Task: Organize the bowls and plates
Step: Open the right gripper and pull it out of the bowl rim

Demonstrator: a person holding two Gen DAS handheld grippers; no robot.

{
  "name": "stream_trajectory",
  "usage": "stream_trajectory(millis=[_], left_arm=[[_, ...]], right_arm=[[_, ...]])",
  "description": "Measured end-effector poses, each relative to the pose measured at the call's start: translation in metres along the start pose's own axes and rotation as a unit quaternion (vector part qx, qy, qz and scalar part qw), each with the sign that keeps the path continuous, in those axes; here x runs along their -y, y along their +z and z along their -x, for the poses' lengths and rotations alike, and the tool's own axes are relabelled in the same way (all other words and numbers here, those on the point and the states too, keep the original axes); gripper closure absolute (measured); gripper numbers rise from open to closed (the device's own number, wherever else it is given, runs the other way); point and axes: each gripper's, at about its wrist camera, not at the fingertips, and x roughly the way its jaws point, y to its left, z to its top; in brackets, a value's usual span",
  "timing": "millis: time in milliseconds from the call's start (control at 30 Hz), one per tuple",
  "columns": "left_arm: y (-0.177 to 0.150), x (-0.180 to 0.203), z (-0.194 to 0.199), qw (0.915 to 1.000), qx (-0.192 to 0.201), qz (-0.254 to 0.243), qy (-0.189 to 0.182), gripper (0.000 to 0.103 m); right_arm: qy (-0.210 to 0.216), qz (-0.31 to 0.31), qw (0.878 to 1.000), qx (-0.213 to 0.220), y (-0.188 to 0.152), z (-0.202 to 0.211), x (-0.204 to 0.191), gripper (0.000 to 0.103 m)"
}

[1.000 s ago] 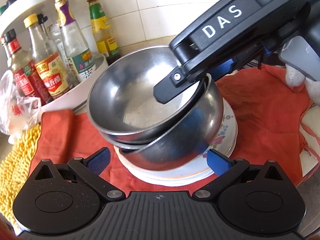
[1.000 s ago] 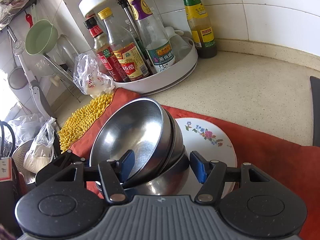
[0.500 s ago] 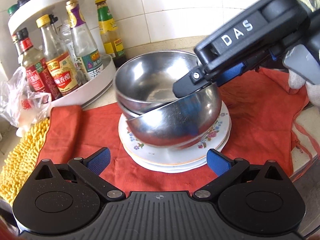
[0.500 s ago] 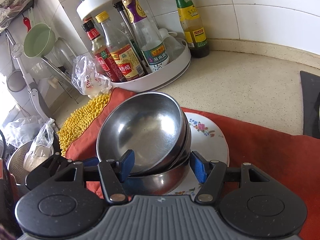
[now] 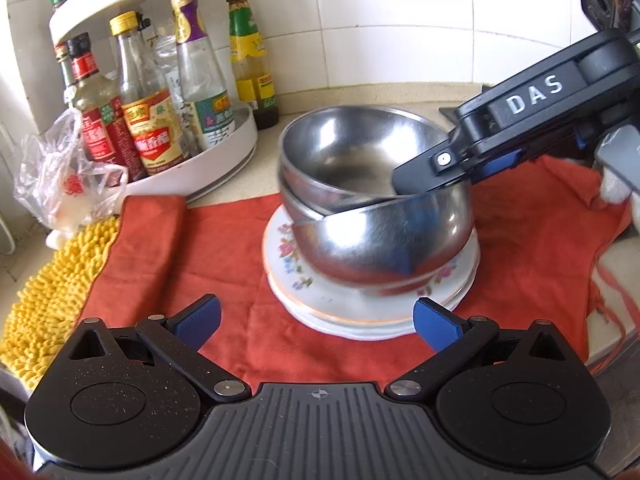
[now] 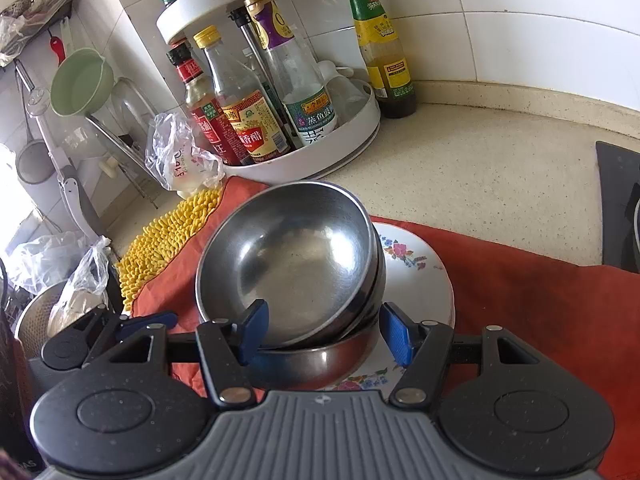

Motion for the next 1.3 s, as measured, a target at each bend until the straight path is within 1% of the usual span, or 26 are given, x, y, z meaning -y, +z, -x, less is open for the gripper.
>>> stream_trajectory(millis=[67,100,167,200,233,267,333,400,467,567,633,733,833,900,1033,1100,1167,1233,1300], left_arm=[[0.001,0.006,-0.001,0.9998,0.015,-0.008,-0.014,0.0],[0.001,0.01,-0.002,0.9994,0.024,-0.015,-0.019,0.0],[0.0,0.016,-0.003,0.9987,0.042,-0.022,-0.019,0.0],[0.0,0.018,-0.004,0.9981,0.053,-0.022,-0.021,0.0],[-0.001,0.019,-0.006,0.9976,0.064,-0.022,-0.012,0.0],[-0.003,0.021,-0.007,0.9967,0.073,-0.033,-0.011,0.0],[-0.013,0.029,-0.006,0.9918,0.106,-0.071,0.001,0.0],[-0.02,0.041,-0.008,0.984,0.136,-0.113,0.023,0.0],[-0.018,0.048,-0.014,0.9792,0.148,-0.135,0.034,0.0],[-0.004,0.04,-0.027,0.9818,0.14,-0.127,0.022,0.0],[0.002,0.036,-0.034,0.9845,0.123,-0.122,0.024,0.0],[0.001,0.026,-0.033,0.9894,0.103,-0.102,0.007,0.0],[-0.005,0.021,-0.026,0.9896,0.101,-0.103,0.001,0.0],[-0.005,0.021,-0.024,0.9889,0.101,-0.108,0.005,0.0],[-0.006,0.019,-0.016,0.9883,0.111,-0.105,0.002,0.0],[-0.006,0.016,-0.011,0.9891,0.11,-0.097,0.001,0.0],[-0.005,0.014,-0.006,0.9902,0.108,-0.088,0.0,0.0],[-0.005,0.013,0.0,0.9913,0.105,-0.08,0.005,0.0],[-0.006,0.01,0.007,0.9928,0.098,-0.068,0.009,0.0]], right_arm=[[0.004,-0.004,1.0,-0.001,0.002,-0.002,0.001,0.043],[0.007,0.0,1.0,-0.004,0.003,-0.002,0.0,0.047],[0.011,0.016,1.0,-0.008,0.001,0.0,-0.003,0.056],[0.016,0.019,1.0,-0.012,-0.002,0.001,-0.004,0.058],[0.014,0.027,0.999,-0.019,-0.004,0.001,-0.006,0.059],[0.006,0.038,0.999,-0.019,-0.006,0.002,-0.008,0.059],[0.0,0.039,0.999,-0.029,-0.008,0.004,-0.008,0.059],[-0.003,0.033,0.999,-0.034,-0.009,0.006,-0.004,0.059],[-0.009,0.031,0.999,-0.029,-0.009,0.009,-0.003,0.059],[-0.008,0.035,0.999,-0.018,-0.005,0.009,0.001,0.059],[-0.002,0.03,0.999,-0.024,-0.002,0.004,0.002,0.059],[0.012,0.035,0.998,-0.044,-0.004,0.0,0.0,0.06],[0.018,0.029,0.999,-0.042,-0.004,0.002,0.001,0.06],[0.018,0.019,0.999,-0.034,0.0,0.006,0.004,0.06],[0.011,0.009,1.0,-0.01,0.011,0.017,0.008,0.059],[0.01,0.004,1.0,0.001,0.012,0.024,0.01,0.059],[0.007,-0.003,1.0,0.007,0.01,0.028,0.012,0.059],[0.01,-0.011,1.0,0.013,0.005,0.034,0.013,0.059],[0.004,-0.014,1.0,0.026,-0.003,0.044,0.011,0.059]])
